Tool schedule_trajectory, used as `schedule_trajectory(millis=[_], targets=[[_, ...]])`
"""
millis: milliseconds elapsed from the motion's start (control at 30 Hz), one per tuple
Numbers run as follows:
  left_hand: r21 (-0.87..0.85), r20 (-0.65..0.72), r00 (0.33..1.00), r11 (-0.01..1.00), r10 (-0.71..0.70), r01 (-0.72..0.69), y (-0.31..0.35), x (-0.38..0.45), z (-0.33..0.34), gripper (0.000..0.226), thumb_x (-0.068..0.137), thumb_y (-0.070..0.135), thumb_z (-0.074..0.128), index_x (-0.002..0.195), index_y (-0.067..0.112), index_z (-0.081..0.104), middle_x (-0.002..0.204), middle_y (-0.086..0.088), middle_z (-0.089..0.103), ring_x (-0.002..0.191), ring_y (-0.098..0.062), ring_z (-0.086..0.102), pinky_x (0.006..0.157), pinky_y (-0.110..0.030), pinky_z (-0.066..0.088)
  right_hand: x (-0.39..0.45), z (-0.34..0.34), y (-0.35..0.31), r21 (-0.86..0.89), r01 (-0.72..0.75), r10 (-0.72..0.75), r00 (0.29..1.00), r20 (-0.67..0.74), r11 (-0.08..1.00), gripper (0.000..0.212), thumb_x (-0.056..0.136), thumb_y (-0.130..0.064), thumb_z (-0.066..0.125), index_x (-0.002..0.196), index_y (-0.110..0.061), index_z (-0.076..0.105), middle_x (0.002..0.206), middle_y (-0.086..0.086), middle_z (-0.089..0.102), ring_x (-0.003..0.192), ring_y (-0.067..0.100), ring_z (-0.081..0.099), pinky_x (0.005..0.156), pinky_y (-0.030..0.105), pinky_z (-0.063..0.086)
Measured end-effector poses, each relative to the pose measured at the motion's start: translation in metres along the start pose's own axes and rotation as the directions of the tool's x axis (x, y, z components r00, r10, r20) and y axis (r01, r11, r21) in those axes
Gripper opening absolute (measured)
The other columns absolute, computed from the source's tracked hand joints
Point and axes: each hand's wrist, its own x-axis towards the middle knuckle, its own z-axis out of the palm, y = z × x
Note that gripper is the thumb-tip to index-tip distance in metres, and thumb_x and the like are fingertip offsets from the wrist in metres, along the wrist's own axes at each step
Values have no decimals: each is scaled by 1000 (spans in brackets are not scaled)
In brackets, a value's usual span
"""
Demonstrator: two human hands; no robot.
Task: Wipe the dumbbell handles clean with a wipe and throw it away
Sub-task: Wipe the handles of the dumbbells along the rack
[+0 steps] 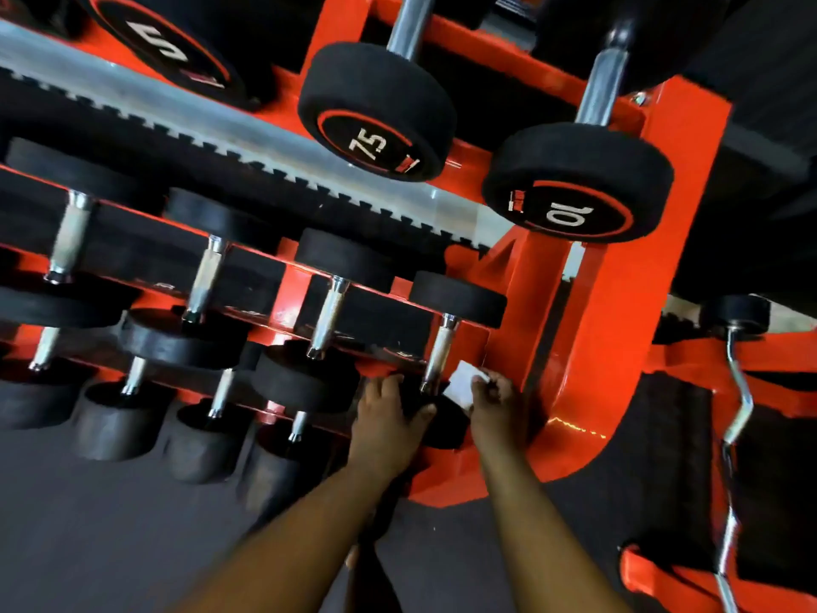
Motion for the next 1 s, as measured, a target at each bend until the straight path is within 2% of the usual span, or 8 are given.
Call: schedule_trajectory(millis=[133,333,433,533,667,767,867,1000], targets=[[53,33,995,995,-91,90,-3,-2,30,116,81,67,69,162,14,4,169,-13,0,157,-28,-1,126,-49,11,22,12,-9,-100,32,-41,995,-87,994,29,96,-19,57,120,-11,72,119,10,72,112,28,64,96,35,49],[-31,21,983,983,-180,181,-1,5,54,147,67,65,83,158,5,-15,168,-16,-13,156,-29,-12,127,-44,-2,57,42,-3,29,-128,130,988,-87,991,24,93,-21,59,109,-17,77,103,6,77,97,26,71,90,44,56],[-47,-18,981,980,-192,191,1,7,55,152,62,63,86,158,3,-15,168,-17,-8,157,-29,-9,127,-44,-2,64,52,-7,292,-263,236,964,127,919,16,97,-12,60,104,-18,73,96,5,74,91,22,69,89,40,56],[-34,1,977,976,-214,214,2,14,52,157,56,63,88,157,4,-17,168,-18,-7,157,-29,-9,127,-44,-2,62,53,-15,437,-330,246,940,238,837,27,99,-6,56,126,-10,63,110,12,68,104,25,64,87,34,50],[4,30,975,975,-222,222,4,18,52,155,57,62,88,157,7,-17,166,-21,-6,156,-32,-9,127,-46,-1,65,51,-23,409,-306,187,934,306,860,30,100,-5,54,128,-15,57,105,-2,65,96,11,61,95,33,45],[2,57,972,974,-226,226,1,20,50,154,59,62,88,157,10,-19,166,-22,-9,156,-33,-12,127,-47,-3,75,54,-30,367,-276,155,933,326,889,27,95,-8,58,121,-16,61,109,2,67,106,21,62,102,43,46],[-10,81,975,978,-207,209,-3,21,48,152,61,60,87,158,12,-20,166,-22,-11,155,-34,-14,127,-48,-3,77,51,-28,390,-297,163,926,341,872,22,95,-6,56,113,-16,63,106,2,67,100,18,63,91,41,48],[-7,76,976,979,-203,204,-3,19,48,150,63,56,89,158,15,-20,166,-21,-13,155,-32,-16,127,-47,-3,76,51,-26,397,-246,147,954,262,884,26,93,-3,58,115,-14,65,105,-3,68,97,10,62,99,40,44]])
